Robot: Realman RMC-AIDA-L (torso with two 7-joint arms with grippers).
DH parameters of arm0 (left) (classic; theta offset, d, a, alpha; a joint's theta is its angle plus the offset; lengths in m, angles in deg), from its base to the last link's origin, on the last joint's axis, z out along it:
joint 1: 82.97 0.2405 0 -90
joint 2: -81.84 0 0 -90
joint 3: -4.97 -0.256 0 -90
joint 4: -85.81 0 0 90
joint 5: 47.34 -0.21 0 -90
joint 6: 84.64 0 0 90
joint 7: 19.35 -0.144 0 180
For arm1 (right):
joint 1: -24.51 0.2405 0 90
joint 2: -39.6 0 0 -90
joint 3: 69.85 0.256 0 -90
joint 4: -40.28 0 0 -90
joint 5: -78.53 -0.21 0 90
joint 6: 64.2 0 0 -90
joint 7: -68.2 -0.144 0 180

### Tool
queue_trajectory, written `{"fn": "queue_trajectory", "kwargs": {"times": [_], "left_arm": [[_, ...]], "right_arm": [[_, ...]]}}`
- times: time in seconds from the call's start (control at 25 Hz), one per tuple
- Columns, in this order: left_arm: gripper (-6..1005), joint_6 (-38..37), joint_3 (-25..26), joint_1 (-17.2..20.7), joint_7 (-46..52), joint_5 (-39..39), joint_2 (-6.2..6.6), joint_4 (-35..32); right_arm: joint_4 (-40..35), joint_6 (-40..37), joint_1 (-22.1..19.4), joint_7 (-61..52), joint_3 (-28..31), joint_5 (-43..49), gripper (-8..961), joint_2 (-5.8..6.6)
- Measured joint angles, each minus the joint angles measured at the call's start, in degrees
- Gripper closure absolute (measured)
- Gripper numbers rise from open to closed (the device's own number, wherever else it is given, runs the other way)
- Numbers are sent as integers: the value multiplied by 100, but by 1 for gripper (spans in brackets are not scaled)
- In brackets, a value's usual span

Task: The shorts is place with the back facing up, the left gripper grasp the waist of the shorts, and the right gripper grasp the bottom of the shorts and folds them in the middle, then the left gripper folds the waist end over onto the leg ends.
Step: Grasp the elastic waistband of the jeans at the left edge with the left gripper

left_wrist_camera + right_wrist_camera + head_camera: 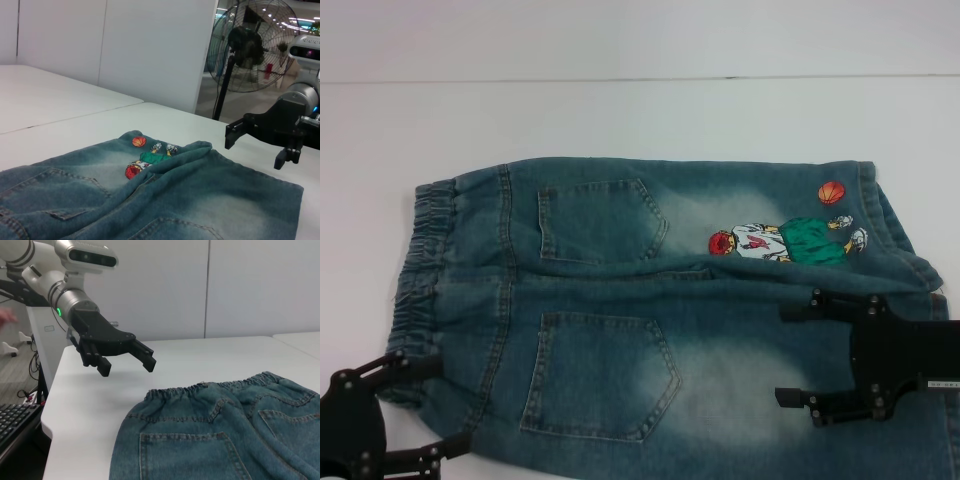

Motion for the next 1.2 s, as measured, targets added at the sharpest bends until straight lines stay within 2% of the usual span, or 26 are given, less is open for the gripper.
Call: {"fn": "queue_trajectory", "kwargs": {"times": [0.2, 0.4, 0.56, 0.76, 1.2], "left_arm": [[64, 85, 44, 3, 214, 36, -23, -151], [64, 213, 181, 33, 715, 105, -155, -762], [64, 368, 95, 59, 1403, -38, -281, -1471], [64, 565, 23, 59, 1933, -284, -440, -2056], [65, 1491, -466, -63, 2320, -487, -482, -1921]], "right_arm": [[-5, -3, 0, 10, 0, 0, 26, 0], [-31, -5, -9, 4, 29, -5, 26, 16], [-141, -8, -35, -21, 52, -28, 26, 22], [-316, -5, -50, -159, 61, -31, 26, 8], [-375, -1, -27, -215, 54, -14, 26, 4]]}}
